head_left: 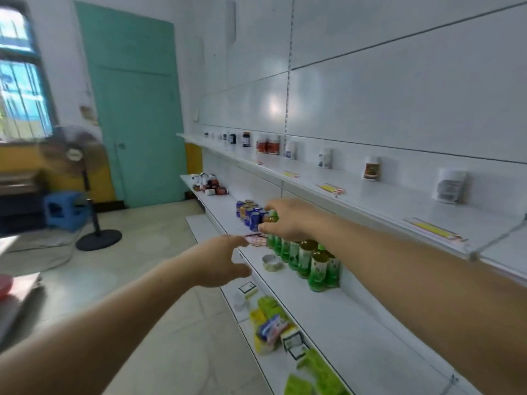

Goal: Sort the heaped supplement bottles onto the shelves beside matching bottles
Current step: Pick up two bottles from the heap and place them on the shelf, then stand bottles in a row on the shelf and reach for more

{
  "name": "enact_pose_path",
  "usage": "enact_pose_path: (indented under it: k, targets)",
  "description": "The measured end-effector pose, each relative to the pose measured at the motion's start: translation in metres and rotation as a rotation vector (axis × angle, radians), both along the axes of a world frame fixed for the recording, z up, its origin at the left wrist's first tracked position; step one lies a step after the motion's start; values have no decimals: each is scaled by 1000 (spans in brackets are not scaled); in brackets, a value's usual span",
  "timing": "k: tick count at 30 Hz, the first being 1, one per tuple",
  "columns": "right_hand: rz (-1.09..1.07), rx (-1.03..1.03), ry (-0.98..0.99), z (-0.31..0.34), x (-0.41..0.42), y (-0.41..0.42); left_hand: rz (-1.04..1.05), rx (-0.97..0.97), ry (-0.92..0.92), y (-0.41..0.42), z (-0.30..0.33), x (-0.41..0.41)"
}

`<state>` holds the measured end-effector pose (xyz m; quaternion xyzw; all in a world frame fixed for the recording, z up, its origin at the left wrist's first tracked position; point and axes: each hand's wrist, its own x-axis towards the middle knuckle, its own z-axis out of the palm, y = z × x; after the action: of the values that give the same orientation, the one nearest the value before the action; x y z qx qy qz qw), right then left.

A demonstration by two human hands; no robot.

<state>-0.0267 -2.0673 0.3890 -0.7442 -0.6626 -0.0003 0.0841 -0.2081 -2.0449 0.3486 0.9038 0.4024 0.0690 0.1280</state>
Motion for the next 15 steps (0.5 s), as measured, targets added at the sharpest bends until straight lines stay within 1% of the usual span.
enact_pose_path:
  k: [3, 8, 12, 15]
  targets:
    - [40, -16, -11, -16, 7, 84, 46, 2, 15, 77, -13, 4]
    - [41, -53, 13, -23, 18, 222, 97, -26, 23, 202, -19, 9]
    - [49, -107, 10, -23, 13, 324, 138, -53, 25, 299, -21, -3]
    - [53, -111, 4, -31, 6, 404, 140, -44, 28, 380, -29, -10]
